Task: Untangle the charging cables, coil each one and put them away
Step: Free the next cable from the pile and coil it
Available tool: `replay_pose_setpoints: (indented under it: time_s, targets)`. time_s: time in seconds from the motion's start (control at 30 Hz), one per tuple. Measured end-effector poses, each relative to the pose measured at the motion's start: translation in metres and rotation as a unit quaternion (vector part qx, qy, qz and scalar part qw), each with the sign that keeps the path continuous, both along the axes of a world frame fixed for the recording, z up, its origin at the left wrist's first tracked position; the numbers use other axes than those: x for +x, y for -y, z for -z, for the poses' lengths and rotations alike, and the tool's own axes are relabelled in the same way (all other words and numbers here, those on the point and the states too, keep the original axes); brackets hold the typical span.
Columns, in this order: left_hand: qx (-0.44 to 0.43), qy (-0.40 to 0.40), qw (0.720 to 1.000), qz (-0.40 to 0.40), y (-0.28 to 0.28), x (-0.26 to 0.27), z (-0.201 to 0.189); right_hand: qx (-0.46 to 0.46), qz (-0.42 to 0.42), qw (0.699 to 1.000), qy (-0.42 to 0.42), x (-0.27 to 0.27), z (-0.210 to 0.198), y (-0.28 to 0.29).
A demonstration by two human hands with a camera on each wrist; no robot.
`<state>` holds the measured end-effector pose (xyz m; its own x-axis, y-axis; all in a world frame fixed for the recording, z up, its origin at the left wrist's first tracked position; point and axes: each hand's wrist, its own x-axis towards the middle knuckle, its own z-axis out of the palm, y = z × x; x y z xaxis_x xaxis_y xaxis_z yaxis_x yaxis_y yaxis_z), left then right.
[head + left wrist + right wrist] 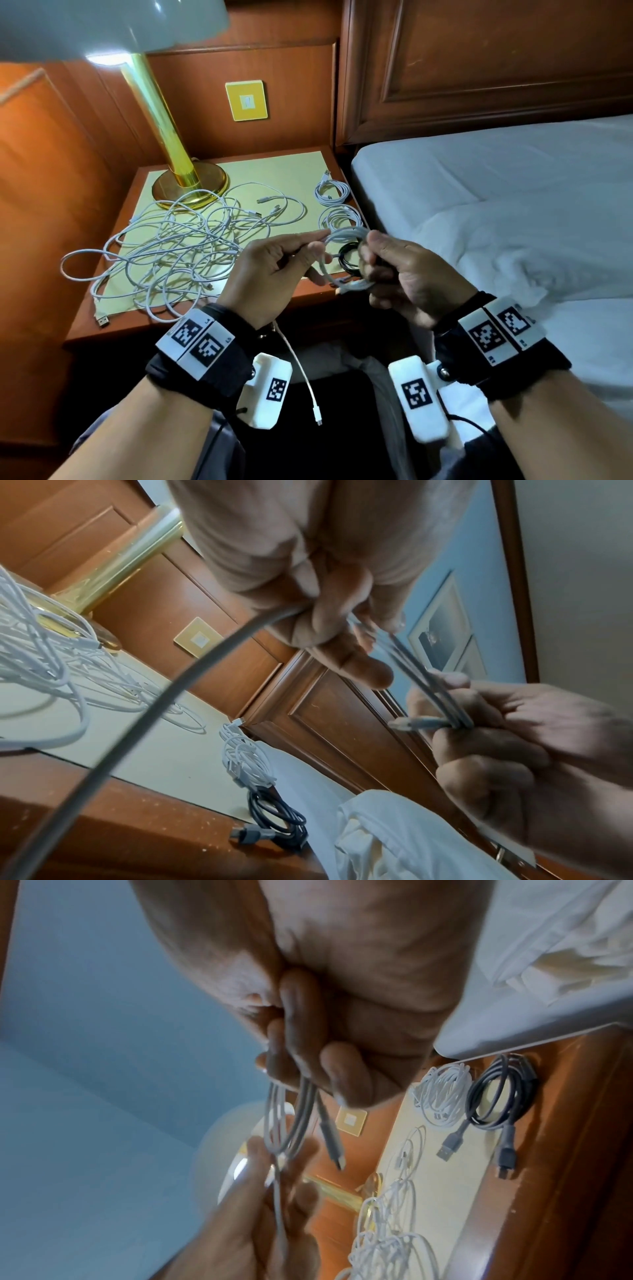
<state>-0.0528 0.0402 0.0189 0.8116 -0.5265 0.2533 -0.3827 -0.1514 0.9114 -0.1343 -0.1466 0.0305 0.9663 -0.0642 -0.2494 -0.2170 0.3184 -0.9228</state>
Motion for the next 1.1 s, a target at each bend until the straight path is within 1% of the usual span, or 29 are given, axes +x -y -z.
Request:
replay_pose_setpoints:
  time_s: [0.07, 0.13, 0.23, 0.33, 0.4, 0.43, 0.47, 0.5, 0.57, 0.6, 0.67, 0.7, 0.8, 0.9, 0.93, 1.03, 1.07, 1.1]
  targets:
    - [0.007, -0.022, 1.000, -0.008, -0.003, 0.004, 0.002, 0.062, 0.054, 0.996, 0.022, 0.001, -0.003, 0.011]
    - [0.030, -0.008, 0.999, -0.035, -0.008, 0.009, 0.006, 0.095, 0.115, 0.988, 0.038, 0.002, -0.005, 0.024]
    - [0.034, 0.024, 0.995, -0.093, -0.016, 0.017, 0.008, 0.080, 0.198, 0.976, 0.041, 0.002, -0.007, 0.036]
    - [0.063, 0.060, 0.984, -0.153, -0.021, 0.021, 0.008, 0.061, 0.239, 0.968, 0.054, 0.003, -0.008, 0.039]
    - [0.101, 0.087, 0.980, -0.150, -0.021, 0.019, 0.008, 0.020, 0.245, 0.967, 0.071, 0.003, -0.005, 0.038]
    - [0.114, 0.106, 0.979, -0.133, -0.020, 0.015, 0.007, -0.021, 0.246, 0.965, 0.084, 0.003, -0.003, 0.037]
    - [0.123, 0.126, 0.978, -0.110, -0.017, 0.011, 0.006, -0.084, 0.245, 0.961, 0.097, 0.003, 0.000, 0.034]
    - [0.127, 0.139, 0.979, -0.080, -0.015, 0.007, 0.005, -0.167, 0.240, 0.950, 0.112, 0.002, 0.002, 0.031]
    - [0.125, 0.137, 0.983, -0.014, -0.011, -0.001, 0.003, -0.318, 0.217, 0.913, 0.137, 0.002, 0.006, 0.022]
    - [0.120, 0.130, 0.984, 0.016, -0.009, -0.004, 0.002, -0.363, 0.204, 0.897, 0.148, 0.002, 0.008, 0.018]
    - [0.105, 0.117, 0.986, 0.054, -0.004, -0.009, 0.000, -0.416, 0.179, 0.876, 0.167, 0.002, 0.011, 0.008]
    - [0.095, 0.104, 0.988, 0.063, -0.003, -0.010, 0.000, -0.432, 0.164, 0.870, 0.172, 0.001, 0.014, 0.005]
    - [0.059, 0.071, 0.993, 0.074, -0.001, -0.011, 0.000, -0.438, 0.136, 0.869, 0.183, 0.000, 0.018, -0.001]
    - [0.065, 0.065, 0.994, 0.054, -0.004, -0.005, 0.001, -0.454, 0.171, 0.856, 0.178, 0.001, 0.017, 0.001]
    - [0.088, 0.068, 0.993, 0.044, -0.005, -0.003, 0.002, -0.450, 0.184, 0.858, 0.166, 0.002, 0.016, 0.003]
    - [0.157, 0.085, 0.984, 0.027, -0.006, 0.001, 0.007, -0.391, 0.179, 0.891, 0.146, 0.003, 0.015, 0.005]
    - [0.158, 0.080, 0.984, 0.029, -0.005, 0.000, 0.007, -0.377, 0.168, 0.898, 0.150, 0.003, 0.014, 0.003]
    - [0.144, 0.069, 0.986, 0.041, -0.004, -0.002, 0.006, -0.381, 0.156, 0.898, 0.155, 0.003, 0.015, 0.002]
